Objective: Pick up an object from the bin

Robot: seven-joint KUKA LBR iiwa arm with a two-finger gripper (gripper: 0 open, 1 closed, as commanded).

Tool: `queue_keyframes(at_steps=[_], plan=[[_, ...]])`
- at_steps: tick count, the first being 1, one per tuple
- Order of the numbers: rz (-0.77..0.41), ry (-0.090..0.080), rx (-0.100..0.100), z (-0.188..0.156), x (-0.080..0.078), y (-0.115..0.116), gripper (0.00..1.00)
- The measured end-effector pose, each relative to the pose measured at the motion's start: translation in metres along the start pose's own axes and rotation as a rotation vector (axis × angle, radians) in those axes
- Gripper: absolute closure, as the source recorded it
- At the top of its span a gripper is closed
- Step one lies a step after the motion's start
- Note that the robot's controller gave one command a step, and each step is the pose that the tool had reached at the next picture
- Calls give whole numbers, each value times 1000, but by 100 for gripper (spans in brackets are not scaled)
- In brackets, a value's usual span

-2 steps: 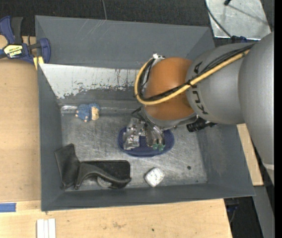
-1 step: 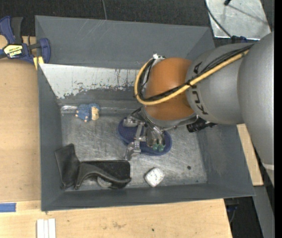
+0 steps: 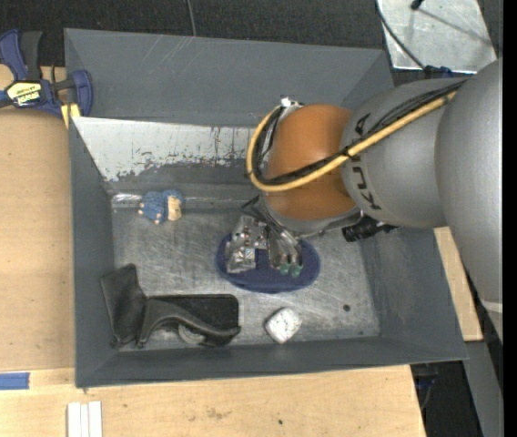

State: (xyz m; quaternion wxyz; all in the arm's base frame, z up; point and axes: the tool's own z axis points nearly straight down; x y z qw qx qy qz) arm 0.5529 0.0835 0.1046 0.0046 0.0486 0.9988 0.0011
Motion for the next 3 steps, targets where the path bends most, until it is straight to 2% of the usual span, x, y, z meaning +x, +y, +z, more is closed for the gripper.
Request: queue_keyframes(at_steps=[1, 2, 3], plan=[[0, 3, 1, 1, 1, 0, 0], [0, 0, 0, 0, 0, 0, 100], [0, 3, 1, 1, 1, 0, 0]])
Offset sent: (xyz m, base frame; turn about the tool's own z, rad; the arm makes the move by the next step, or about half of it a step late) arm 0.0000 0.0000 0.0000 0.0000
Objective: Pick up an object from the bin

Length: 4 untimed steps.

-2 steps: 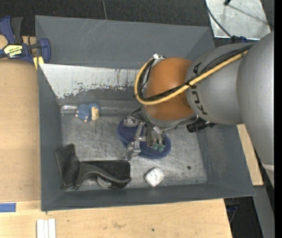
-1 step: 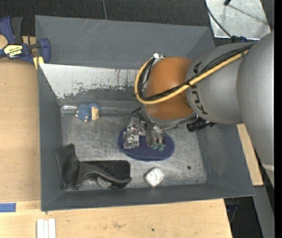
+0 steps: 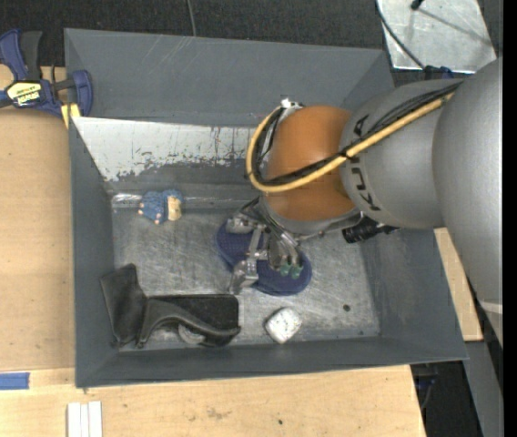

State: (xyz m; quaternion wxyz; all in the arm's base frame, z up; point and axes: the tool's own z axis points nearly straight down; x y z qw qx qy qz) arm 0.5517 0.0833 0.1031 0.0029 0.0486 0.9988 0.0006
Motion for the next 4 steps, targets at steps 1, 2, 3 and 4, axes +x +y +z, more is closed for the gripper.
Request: queue_keyframes(at_steps=[1, 2, 3, 4], plan=[[-6, -9, -8, 26, -56, -29, 0], [-357, -7, 0, 9, -46, -50, 0], [66, 20, -19, 26, -81, -68, 0], [70, 1, -18, 24, -85, -69, 100]])
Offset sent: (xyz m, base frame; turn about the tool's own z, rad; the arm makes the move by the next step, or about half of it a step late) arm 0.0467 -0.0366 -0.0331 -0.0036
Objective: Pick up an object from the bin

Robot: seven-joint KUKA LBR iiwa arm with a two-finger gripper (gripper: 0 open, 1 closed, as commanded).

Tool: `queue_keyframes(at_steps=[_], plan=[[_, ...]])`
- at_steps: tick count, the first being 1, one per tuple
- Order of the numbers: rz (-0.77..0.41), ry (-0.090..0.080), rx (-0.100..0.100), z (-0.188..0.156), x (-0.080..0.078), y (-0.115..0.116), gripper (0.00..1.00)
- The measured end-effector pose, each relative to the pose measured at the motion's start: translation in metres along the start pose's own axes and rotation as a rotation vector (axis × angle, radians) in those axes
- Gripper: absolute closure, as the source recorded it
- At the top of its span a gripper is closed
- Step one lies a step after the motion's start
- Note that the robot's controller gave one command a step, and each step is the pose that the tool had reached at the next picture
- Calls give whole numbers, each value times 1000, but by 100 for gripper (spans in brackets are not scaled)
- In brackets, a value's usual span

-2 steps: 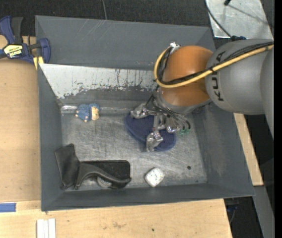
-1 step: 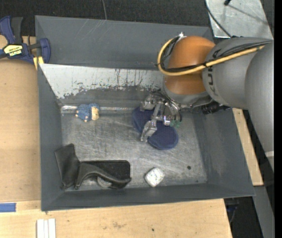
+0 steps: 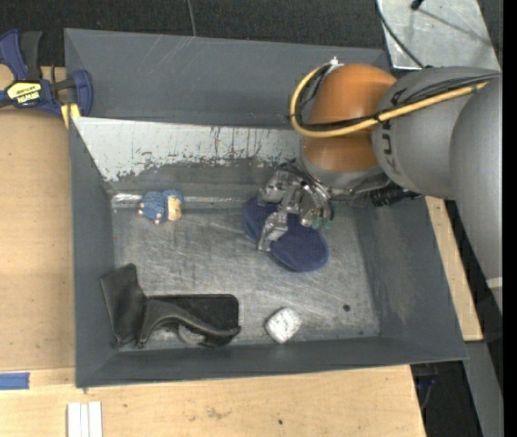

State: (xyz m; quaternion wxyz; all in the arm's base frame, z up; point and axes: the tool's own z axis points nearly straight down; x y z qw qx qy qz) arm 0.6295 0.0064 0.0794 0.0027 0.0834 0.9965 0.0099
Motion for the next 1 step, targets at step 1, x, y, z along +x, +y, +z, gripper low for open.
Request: queue_keyframes(at_steps=[1], plan=[[-300, -5, 19, -165, 28, 3, 100]])
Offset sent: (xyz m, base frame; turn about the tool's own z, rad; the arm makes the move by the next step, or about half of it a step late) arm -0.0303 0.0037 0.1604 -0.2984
